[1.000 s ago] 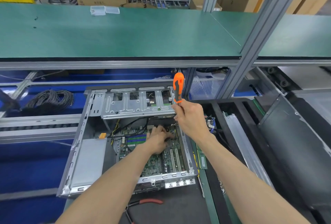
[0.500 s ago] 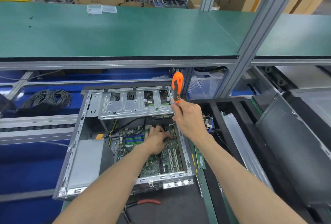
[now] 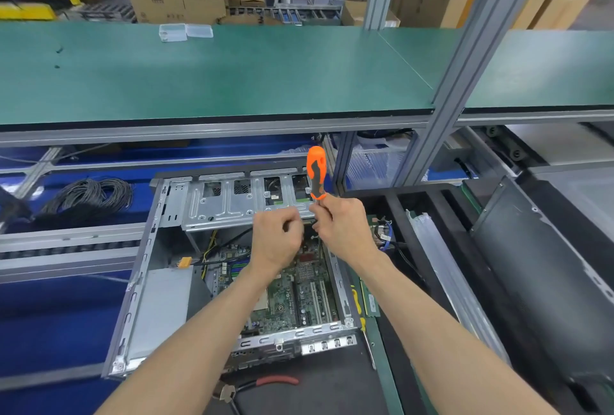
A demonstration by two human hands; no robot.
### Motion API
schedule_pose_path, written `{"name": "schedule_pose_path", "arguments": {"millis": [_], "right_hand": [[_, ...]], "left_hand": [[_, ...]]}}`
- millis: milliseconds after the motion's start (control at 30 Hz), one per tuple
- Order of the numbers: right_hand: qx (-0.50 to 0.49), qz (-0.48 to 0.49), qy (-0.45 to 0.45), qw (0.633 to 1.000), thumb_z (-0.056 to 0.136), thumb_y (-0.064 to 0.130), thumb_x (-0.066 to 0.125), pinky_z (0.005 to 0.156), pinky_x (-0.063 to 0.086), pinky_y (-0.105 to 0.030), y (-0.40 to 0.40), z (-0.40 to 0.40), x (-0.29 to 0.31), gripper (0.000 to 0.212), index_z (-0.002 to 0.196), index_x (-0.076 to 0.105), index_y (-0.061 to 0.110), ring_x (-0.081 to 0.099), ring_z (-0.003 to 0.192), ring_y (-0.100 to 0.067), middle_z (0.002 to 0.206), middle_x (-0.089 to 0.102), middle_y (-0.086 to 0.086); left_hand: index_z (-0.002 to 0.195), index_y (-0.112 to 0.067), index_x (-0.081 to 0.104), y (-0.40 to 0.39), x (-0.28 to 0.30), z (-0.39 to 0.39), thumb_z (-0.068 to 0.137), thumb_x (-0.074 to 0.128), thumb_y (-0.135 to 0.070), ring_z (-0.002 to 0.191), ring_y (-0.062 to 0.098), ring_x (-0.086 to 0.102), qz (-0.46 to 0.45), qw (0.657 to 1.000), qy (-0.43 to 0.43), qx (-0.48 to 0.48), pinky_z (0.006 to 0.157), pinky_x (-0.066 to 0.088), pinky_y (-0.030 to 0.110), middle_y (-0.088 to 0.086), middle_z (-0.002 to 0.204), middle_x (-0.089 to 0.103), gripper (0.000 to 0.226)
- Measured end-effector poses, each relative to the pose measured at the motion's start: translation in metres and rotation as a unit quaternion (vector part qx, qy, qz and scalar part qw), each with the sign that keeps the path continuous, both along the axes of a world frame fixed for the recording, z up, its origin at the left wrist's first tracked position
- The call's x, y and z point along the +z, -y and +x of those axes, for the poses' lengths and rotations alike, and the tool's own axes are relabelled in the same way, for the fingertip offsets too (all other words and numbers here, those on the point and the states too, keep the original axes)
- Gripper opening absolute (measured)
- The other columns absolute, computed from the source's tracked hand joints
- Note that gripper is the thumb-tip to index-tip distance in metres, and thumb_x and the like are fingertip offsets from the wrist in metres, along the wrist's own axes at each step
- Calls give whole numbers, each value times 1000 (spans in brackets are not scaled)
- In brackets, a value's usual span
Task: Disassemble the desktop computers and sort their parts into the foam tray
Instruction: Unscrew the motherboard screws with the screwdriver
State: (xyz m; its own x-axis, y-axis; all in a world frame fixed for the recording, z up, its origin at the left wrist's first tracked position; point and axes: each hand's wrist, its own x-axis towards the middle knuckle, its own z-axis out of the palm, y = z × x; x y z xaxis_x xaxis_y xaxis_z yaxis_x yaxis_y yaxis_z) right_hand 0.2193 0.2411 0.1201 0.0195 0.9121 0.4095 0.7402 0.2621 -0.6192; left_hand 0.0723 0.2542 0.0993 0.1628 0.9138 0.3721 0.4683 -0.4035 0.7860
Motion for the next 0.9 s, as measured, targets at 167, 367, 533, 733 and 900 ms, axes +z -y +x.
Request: {"name": "schedule_pose_path", "arguments": {"millis": [167,367,533,733,900], "right_hand": [[4,-11,-2,1000,97,10,61,64,52,-47,2,-3,3,17,84,68,0,65,61,-37,62,66,-16],[2,-48,-29,998,97,12,61,64,52,-45,3,6,9,24,77,65,0,64,59,-33,61,65,-14],[-49,-35,-9,998,87,39,67,58,44,-33,5,3,27,22,80,52,26,54,61,-13,64,56,13],[-65,33,-141,987,84,19,74,69,53,-47,7,-12,51,18,95,59,15,64,69,-21,74,68,4],[4,-36,-146,989,88,2,66,72,55,-36,9,-4,58,8,92,66,9,68,72,-10,74,72,8]], "left_hand": [[129,-23,52,-1,79,9,97,48,-17,105,24,63,71,968,202,-129,89,53,40,-4,120,63,33],[123,-9,69,-24,105,9,98,50,4,116,13,63,122,980,-5,-158,98,54,38,2,122,68,34],[113,-8,74,-22,107,13,93,57,7,104,6,65,121,982,21,-141,92,54,24,-2,111,71,30],[103,-20,80,-14,110,20,86,76,-15,89,2,66,97,993,44,-55,91,55,36,-8,102,77,19],[97,-24,79,-9,118,18,87,72,-23,87,10,60,133,990,-31,-36,84,45,19,-22,91,72,12]]}}
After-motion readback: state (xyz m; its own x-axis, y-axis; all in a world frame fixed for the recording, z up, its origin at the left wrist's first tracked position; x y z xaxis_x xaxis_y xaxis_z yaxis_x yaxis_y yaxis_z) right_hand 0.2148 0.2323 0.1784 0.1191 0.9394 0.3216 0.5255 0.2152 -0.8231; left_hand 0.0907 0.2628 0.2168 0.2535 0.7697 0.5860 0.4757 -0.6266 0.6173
